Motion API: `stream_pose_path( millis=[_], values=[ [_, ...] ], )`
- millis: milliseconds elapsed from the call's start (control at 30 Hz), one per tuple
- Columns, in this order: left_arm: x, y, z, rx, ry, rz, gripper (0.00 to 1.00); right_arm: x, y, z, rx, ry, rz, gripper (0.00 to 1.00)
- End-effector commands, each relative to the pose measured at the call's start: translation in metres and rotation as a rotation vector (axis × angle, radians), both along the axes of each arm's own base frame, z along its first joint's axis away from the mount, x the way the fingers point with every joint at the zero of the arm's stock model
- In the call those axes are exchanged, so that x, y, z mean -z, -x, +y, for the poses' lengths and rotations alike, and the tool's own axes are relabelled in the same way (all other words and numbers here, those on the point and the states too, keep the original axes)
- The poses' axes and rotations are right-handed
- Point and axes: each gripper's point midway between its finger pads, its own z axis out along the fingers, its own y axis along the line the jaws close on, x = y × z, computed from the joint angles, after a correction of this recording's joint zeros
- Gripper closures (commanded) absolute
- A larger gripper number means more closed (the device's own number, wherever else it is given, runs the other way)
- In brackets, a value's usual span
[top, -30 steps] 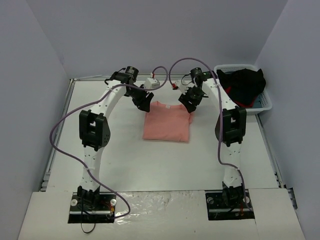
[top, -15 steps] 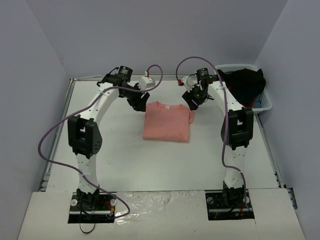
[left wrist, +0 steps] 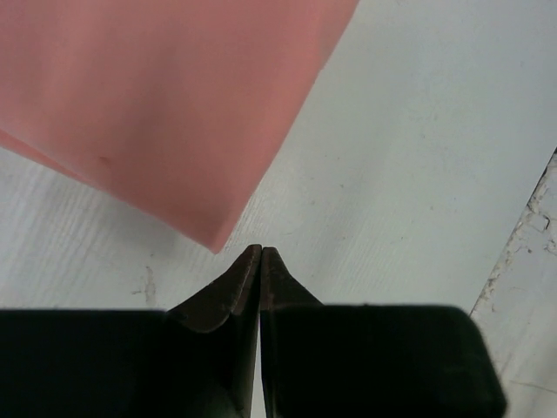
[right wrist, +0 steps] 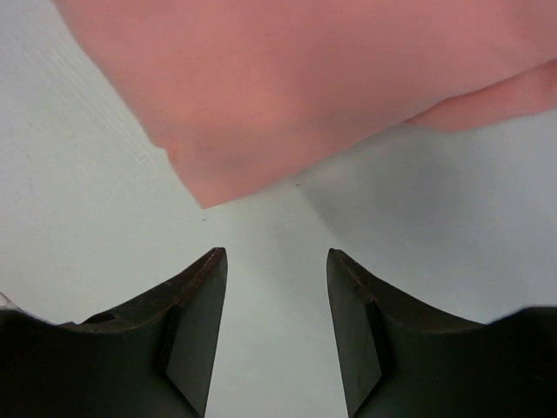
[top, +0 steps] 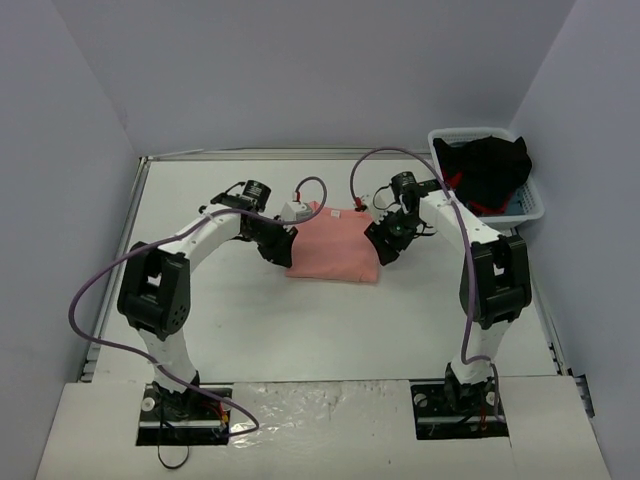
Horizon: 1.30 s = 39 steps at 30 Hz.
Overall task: Fold and stack the t-shirts
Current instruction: Fold the long partially folded tshirt into a neat square
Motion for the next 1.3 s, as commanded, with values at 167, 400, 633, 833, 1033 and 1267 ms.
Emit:
stream_pose_path(
  millis=[167, 400, 633, 833, 1033, 1267],
  values=[
    [-0.001, -0.017, -0.022, -0.031, 0.042, -0.076, 0.98, 0.002, 0.045, 0.01, -0.035, -0.027, 0.089, 0.59],
    [0.025, -0.031, -0.021, -0.052, -0.03, -0.028, 0.98, 0.011, 0.053, 0.015, -0.048, -0.04, 0.132, 0.57],
    [0.061, -0.028, -0.017, -0.076, -0.122, 0.05, 0.98, 0.026, 0.069, 0.019, -0.1, -0.031, 0.188, 0.57],
    [0.067, -0.029, -0.018, -0.096, -0.147, 0.03, 0.97, 0.038, 0.075, 0.025, -0.139, -0.045, 0.228, 0.57],
    [0.069, -0.024, -0.018, -0.099, -0.153, 0.032, 0.98, 0.049, 0.074, 0.035, -0.165, -0.06, 0.252, 0.57],
    [0.069, -0.021, -0.019, -0.09, -0.14, 0.041, 0.98, 0.063, 0.072, 0.035, -0.154, -0.036, 0.255, 0.66]
  ],
)
